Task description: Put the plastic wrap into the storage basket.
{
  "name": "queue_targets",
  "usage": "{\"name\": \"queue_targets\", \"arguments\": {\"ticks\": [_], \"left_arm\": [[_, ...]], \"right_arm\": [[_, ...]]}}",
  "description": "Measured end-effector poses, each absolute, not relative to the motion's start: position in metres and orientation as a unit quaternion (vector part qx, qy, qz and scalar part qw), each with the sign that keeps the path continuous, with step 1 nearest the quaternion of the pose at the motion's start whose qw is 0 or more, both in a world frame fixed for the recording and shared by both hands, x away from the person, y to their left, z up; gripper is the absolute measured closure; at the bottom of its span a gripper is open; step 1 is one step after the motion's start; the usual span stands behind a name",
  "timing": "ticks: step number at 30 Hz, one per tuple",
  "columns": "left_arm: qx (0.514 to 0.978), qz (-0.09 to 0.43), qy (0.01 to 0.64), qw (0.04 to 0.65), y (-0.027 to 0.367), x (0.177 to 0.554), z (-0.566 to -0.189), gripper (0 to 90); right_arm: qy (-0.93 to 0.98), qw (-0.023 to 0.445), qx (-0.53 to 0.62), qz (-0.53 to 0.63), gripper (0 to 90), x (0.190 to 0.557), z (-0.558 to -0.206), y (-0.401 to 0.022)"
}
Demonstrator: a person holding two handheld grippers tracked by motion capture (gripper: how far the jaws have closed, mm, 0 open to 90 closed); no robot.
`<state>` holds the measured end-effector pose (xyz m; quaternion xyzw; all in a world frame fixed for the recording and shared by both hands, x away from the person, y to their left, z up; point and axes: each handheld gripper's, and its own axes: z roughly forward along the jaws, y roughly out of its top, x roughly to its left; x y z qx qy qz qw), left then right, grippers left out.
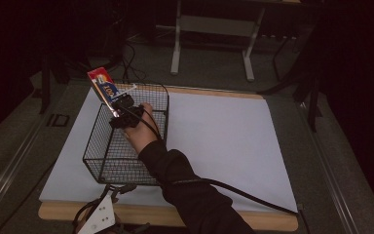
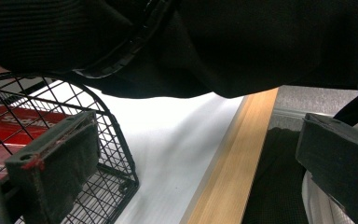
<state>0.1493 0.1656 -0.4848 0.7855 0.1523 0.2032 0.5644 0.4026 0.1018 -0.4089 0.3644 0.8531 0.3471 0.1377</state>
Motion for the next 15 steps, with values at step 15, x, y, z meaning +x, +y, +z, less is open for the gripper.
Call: {"name": "queue_targets", "arguments": {"ticks": [15], "left_arm": [[0.789, 0.203, 0.152, 0.559, 0.163, 0.151, -0.486, 0.1]], "right_arm": [[0.873, 0.092, 0.353, 0.324, 38.1, 0.396, -0.423, 0.087]]}}
